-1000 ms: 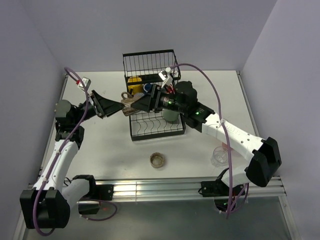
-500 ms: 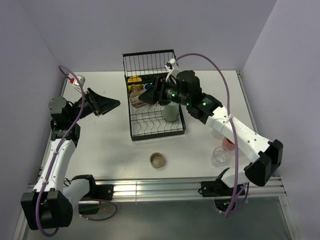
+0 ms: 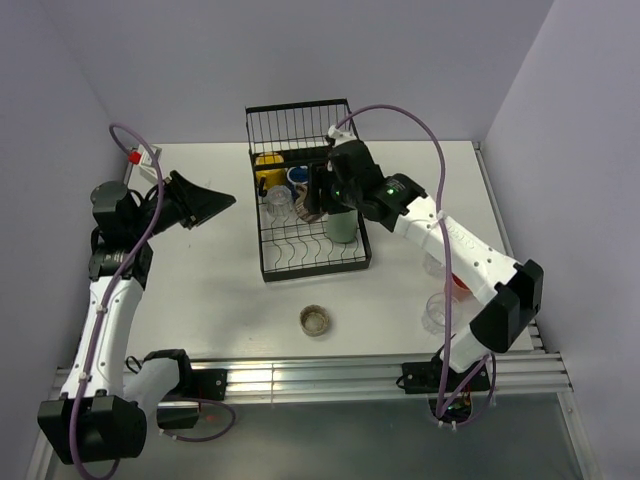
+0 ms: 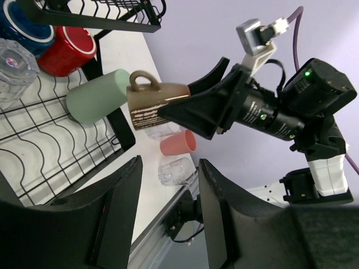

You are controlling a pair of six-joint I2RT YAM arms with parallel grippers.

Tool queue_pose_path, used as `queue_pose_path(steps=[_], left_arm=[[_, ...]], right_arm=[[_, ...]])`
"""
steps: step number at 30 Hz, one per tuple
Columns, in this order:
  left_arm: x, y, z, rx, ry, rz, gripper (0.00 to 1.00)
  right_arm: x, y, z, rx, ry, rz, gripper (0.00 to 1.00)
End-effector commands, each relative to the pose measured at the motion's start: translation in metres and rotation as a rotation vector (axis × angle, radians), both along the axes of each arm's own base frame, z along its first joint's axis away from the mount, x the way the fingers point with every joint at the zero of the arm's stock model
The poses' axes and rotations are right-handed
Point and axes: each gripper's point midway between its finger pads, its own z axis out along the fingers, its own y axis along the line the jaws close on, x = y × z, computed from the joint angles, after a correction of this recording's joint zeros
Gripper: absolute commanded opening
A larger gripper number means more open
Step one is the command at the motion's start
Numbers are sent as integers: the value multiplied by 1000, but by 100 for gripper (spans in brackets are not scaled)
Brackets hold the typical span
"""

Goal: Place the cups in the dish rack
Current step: Pass the cup from the left arm to the right, then place the cup upside down on the dish rack

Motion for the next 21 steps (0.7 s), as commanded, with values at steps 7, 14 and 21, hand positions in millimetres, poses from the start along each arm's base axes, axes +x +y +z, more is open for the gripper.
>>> queue_pose_path(steps=[7,14,21], left_arm=[[-10,5,17,59,-71,31,50],[-13,5,16,74,-74,29,50],[-14,5,15,85,-79,23,50]], right_arm=[[21,-3,-40,-216,-40,-97,0],[39,12,-80,-304,-21,-127,0],[58,22,-104,-365,-11,-153,0]])
